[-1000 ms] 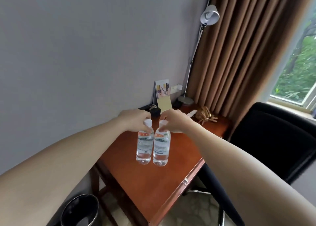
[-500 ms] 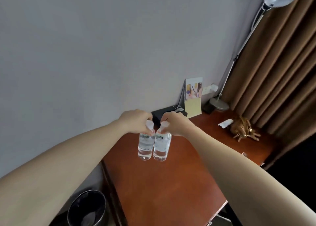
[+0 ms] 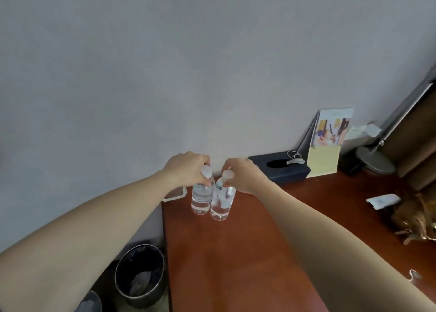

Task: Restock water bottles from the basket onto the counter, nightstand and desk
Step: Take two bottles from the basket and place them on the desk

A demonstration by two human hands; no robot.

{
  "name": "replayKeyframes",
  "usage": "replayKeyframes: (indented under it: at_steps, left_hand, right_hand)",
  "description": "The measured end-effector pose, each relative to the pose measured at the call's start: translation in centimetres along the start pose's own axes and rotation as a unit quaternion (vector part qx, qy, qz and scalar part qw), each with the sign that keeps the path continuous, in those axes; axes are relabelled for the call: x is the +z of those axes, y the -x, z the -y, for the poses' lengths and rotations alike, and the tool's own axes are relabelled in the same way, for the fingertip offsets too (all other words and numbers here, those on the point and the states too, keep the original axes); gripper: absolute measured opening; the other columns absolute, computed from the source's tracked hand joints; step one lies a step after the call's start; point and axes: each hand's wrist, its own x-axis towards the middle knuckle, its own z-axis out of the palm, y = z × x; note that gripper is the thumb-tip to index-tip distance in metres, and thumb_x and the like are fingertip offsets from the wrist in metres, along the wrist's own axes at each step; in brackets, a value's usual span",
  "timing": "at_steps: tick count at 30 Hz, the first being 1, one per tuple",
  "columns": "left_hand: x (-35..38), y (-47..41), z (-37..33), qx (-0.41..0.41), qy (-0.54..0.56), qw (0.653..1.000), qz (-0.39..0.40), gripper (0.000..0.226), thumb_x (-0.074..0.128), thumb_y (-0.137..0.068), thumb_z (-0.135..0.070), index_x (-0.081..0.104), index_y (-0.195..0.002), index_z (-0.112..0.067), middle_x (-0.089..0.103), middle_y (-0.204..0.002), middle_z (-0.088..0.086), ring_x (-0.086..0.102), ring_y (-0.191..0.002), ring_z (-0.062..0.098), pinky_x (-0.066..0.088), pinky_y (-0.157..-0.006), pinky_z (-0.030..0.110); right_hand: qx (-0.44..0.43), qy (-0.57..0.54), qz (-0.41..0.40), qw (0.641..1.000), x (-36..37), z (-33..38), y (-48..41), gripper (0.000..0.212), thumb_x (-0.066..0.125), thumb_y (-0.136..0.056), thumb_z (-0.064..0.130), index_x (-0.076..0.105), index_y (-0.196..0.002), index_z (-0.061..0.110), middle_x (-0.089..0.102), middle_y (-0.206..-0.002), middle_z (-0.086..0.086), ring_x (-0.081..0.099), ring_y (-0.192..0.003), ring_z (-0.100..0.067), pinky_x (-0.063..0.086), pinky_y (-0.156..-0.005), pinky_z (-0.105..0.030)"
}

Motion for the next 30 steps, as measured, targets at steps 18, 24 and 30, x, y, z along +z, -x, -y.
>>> replayKeyframes:
  at_steps: [18,24,30]
  left_hand:
    - [6.2,-11.9,4.1,-0.144,0.009,0.989,-0.022,0.030,0.073,-0.078,-0.045,0.053,-0.096,-0.033,0.064,-0.091,-0.004,0.060,-0.084,0.025,0.041,-0.065,0.030]
    - [6.4,-13.3,4.9,-0.174,0.017,0.983,-0.059,0.028,0.074,-0.077,-0.042,0.056,-0.096,-0.031,0.067,-0.098,-0.001,0.062,-0.089,0.028,0.043,-0.068,0.032]
    - [6.5,-14.0,5.1,-0.186,0.053,0.977,-0.091,0.032,0.078,-0.076,-0.037,0.061,-0.099,-0.023,0.067,-0.097,-0.001,0.062,-0.087,0.026,0.042,-0.068,0.032]
  right_hand:
    - [-0.093,0.006,0.070,0.993,2.7,-6.5,-17.1,0.031,0.067,-0.084,0.021,0.058,-0.113,0.027,0.063,-0.113,-0.005,0.055,-0.105,-0.026,0.041,-0.078,-0.031]
    - [-0.123,0.004,0.054,0.991,2.6,-6.7,-19.2,0.031,0.066,-0.086,0.021,0.057,-0.116,0.022,0.064,-0.113,-0.009,0.056,-0.104,-0.030,0.041,-0.078,-0.032]
    - [-0.128,-0.014,0.055,0.990,2.9,-6.7,-20.3,0.031,0.065,-0.089,0.019,0.056,-0.118,0.020,0.062,-0.113,-0.012,0.056,-0.103,-0.032,0.041,-0.078,-0.032]
